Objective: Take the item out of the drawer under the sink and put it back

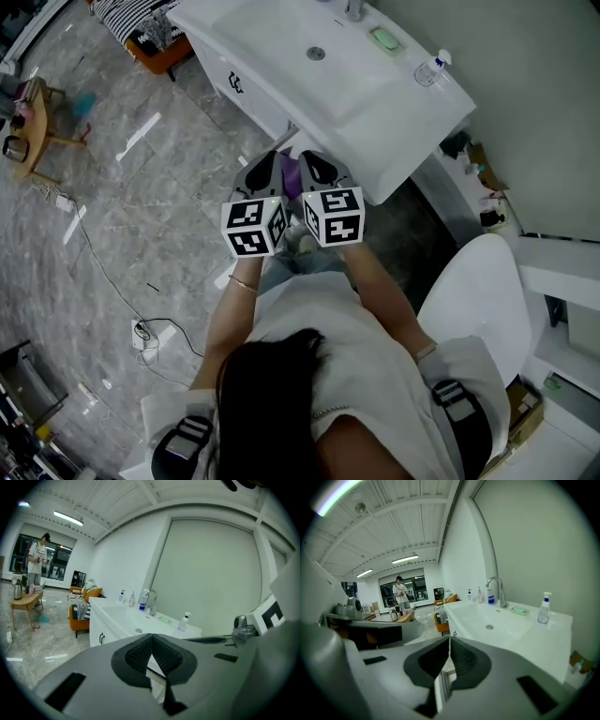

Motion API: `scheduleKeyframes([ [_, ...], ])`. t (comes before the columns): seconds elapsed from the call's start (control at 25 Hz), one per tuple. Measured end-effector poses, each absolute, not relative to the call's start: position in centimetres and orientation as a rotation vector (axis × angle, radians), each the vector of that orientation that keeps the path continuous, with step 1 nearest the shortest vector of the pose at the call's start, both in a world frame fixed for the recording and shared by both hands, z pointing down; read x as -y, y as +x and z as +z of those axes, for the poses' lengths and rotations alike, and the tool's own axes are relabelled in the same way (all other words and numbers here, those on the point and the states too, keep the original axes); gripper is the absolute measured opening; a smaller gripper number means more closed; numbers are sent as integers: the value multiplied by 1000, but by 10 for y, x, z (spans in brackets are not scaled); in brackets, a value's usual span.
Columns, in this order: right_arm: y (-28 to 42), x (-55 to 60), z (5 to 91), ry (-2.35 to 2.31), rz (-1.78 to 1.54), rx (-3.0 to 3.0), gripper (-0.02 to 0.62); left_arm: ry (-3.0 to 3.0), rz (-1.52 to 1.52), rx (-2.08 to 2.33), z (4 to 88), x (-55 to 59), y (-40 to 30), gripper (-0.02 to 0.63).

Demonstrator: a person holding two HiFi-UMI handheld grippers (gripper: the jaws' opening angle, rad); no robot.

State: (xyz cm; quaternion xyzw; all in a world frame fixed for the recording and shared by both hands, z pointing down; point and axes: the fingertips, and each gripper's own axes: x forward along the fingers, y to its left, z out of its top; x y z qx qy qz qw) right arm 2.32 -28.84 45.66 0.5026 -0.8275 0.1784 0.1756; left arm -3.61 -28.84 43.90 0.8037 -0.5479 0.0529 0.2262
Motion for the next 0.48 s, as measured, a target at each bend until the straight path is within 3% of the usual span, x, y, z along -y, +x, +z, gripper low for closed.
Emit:
scheduleKeyframes([
  [0.48, 22, 286, 465, 1426, 531, 2328, 17, 2198, 190, 1489, 458, 285, -37, 3],
])
